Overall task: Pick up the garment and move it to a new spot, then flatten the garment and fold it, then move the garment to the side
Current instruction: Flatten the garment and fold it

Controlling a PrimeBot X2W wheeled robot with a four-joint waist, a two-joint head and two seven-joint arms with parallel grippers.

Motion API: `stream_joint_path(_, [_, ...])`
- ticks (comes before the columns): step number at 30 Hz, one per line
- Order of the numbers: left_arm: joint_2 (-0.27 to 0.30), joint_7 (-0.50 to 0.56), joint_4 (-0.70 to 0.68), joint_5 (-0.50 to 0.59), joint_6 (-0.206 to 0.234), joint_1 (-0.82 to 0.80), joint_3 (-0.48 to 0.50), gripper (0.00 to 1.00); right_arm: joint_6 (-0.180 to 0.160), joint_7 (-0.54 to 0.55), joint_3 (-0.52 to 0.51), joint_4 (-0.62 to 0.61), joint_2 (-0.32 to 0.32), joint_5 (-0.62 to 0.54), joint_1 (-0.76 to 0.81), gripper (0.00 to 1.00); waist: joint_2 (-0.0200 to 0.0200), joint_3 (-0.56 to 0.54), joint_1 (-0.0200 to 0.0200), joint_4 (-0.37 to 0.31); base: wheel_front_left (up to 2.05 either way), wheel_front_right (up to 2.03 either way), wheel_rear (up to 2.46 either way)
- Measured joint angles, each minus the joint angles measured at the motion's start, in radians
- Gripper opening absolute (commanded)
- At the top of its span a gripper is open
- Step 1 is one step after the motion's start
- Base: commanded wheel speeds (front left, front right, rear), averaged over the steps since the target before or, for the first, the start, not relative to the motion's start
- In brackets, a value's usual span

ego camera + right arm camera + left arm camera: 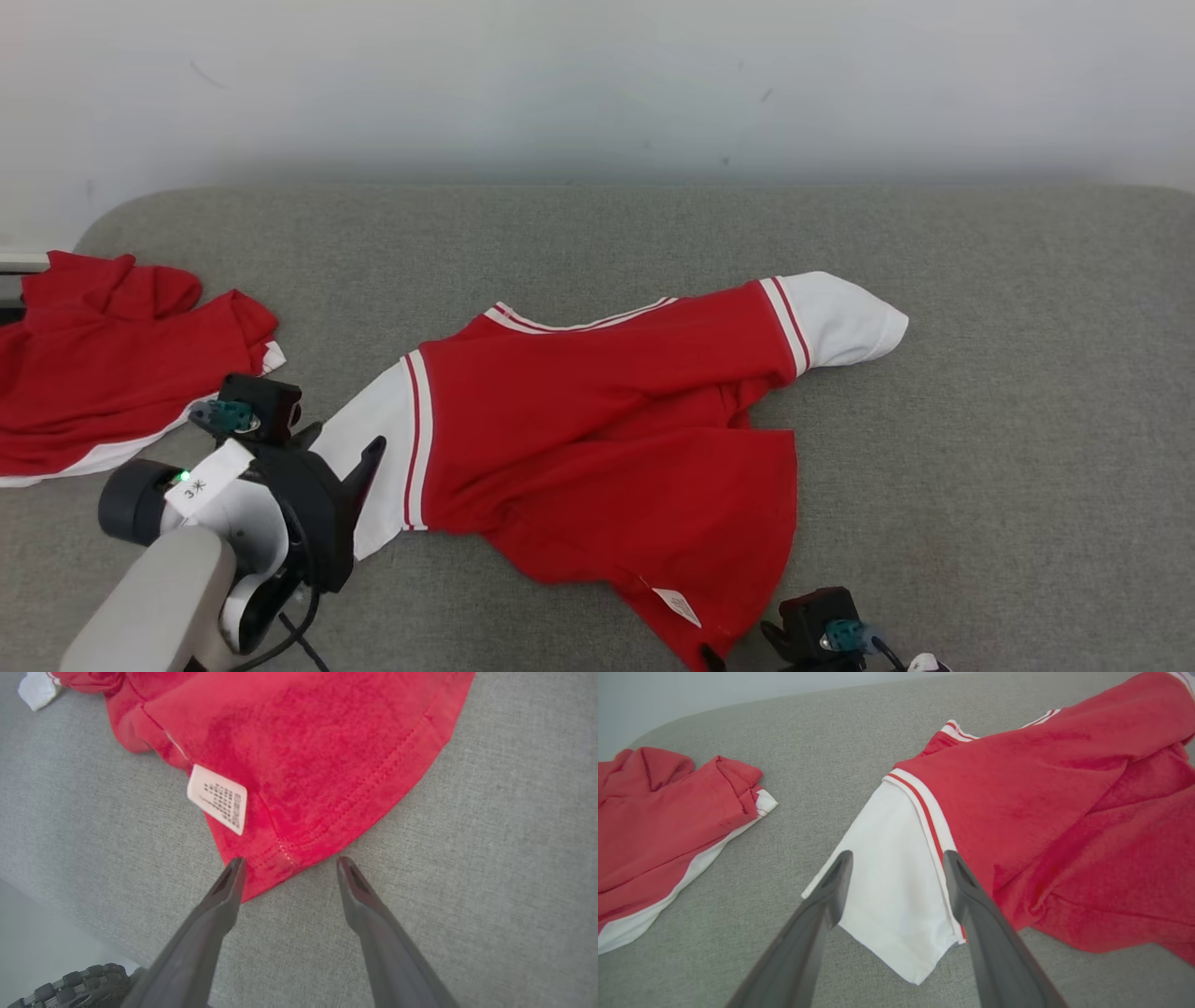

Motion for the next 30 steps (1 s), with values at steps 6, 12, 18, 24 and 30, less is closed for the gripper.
stream_joint_path(6, [-0.006,0.005,0.079,0.001,-0.015,-0.018,-0.009,1.00,-0.005,0.016,0.007,0.019,-0.001,-0.001,-0.012,1.00,0.0000,0.006,-0.0002,-0.011,0.00,0.00,0.00])
stream_joint_path(12, [-0.003,0.014,0.156,0.001,-0.016,-0.020,-0.010,1.00,-0.006,0.032,0.025,0.018,-0.001,-0.011,-0.012,1.00,-0.0002,0.009,-0.0002,-0.021,0.00,0.00,0.00])
stream_joint_path(18, [-0.003,0.016,0.223,0.001,0.000,-0.053,0.012,1.00,-0.006,0.048,0.055,-0.004,-0.002,-0.019,-0.013,1.00,-0.0001,0.027,-0.0002,-0.030,0.00,0.00,0.00])
stream_joint_path(24, [-0.013,0.019,0.267,0.001,0.012,-0.066,0.014,1.00,-0.006,0.057,0.073,-0.031,-0.002,-0.027,-0.016,1.00,-0.0001,0.053,-0.0002,-0.037,0.00,0.00,0.00])
stream_joint_path(30, [-0.037,0.003,0.302,0.001,0.040,-0.124,0.025,0.00,-0.006,0.058,0.075,-0.054,-0.003,-0.033,-0.036,1.00,-0.0001,0.082,-0.0001,-0.036,0.00,0.00,0.00])
